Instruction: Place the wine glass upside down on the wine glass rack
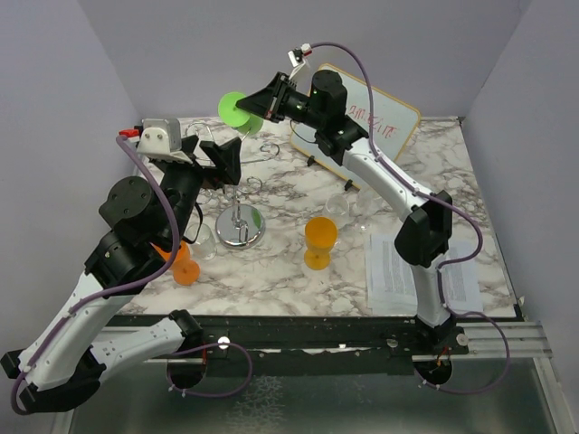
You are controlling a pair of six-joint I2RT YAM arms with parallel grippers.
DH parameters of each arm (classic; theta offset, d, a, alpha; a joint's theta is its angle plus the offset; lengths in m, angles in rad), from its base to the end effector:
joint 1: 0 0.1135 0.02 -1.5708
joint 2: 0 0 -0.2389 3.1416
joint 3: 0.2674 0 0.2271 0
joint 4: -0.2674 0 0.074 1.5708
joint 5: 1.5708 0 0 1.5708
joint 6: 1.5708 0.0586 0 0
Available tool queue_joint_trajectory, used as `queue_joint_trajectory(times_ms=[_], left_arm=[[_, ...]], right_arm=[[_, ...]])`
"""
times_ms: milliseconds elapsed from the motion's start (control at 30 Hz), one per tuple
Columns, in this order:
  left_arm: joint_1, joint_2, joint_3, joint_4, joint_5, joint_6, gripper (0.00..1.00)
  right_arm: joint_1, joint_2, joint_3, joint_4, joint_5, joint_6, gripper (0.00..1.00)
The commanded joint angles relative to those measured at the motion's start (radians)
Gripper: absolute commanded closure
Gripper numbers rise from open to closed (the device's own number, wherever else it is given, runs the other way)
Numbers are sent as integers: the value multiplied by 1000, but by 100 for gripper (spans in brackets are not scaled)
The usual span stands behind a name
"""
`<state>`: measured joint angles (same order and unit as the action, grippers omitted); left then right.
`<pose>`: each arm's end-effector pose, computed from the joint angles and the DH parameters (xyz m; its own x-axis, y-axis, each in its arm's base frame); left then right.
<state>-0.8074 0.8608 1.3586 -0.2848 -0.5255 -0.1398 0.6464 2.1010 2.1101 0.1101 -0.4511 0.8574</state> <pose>0.1249 -0.0880 0.4783 0.1049 -0.2839 -0.9531 0.3036 0.9218 -0.2412 0.3719 0.3126 0.3967 -0.6090 0.3930 -0.6890 -0.6526 0.2454 0.7169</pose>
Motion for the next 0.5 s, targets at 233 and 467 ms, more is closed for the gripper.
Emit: queue_joint_trajectory(times_ms=[233,467], left_arm=[[-4,-19,-27,-14,-54,-24,13],[-4,-22,-30,-14,-65,-30,13]], right_arm=[[19,53,97,-17,-186,6,99],[29,70,137,-86,-202,-16,99]])
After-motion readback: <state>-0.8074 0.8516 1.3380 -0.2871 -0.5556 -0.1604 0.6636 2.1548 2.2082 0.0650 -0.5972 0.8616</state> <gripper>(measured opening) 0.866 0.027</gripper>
